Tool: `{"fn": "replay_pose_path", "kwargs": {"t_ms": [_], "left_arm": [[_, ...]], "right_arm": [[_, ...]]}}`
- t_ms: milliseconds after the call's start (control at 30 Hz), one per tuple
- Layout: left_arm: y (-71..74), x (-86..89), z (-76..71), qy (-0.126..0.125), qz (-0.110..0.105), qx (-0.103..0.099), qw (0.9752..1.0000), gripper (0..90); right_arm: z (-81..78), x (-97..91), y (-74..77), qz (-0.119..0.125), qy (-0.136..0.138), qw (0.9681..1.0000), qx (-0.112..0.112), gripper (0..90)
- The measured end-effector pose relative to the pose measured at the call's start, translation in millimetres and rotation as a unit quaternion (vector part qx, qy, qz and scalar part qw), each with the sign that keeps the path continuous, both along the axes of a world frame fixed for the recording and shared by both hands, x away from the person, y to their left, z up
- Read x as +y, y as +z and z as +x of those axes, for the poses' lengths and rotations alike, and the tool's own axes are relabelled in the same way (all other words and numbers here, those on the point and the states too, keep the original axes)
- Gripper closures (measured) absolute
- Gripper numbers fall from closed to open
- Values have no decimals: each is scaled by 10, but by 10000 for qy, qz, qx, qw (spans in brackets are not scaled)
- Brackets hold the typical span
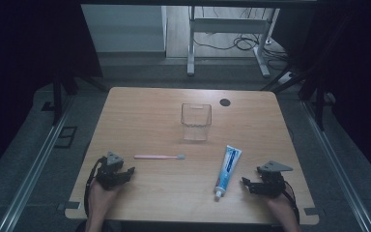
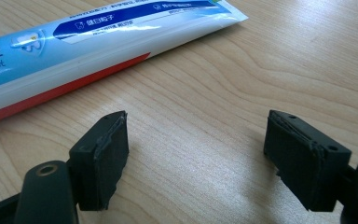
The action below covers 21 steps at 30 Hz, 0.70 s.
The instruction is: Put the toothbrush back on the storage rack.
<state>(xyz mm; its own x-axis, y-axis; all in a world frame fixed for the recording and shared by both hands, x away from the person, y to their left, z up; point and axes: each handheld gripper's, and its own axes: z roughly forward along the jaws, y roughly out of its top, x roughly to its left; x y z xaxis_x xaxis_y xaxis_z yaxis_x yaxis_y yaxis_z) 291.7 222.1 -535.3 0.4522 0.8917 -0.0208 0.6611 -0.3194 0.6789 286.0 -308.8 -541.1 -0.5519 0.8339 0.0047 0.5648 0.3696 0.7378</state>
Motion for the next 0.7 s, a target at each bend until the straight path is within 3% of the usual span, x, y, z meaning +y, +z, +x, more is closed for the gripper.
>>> {"fn": "replay_pose_path", "kwargs": {"t_ms": [400,700], "left_arm": [[75,-62,38,-181,-160,124,9996,664],[142,-112,94,-342,-104,177,9992,811]], "right_arm": [[-1,2,0,-14,-5,10000,-7,222],[-2,3,0,-15,-12,10000,-2,223]]}}
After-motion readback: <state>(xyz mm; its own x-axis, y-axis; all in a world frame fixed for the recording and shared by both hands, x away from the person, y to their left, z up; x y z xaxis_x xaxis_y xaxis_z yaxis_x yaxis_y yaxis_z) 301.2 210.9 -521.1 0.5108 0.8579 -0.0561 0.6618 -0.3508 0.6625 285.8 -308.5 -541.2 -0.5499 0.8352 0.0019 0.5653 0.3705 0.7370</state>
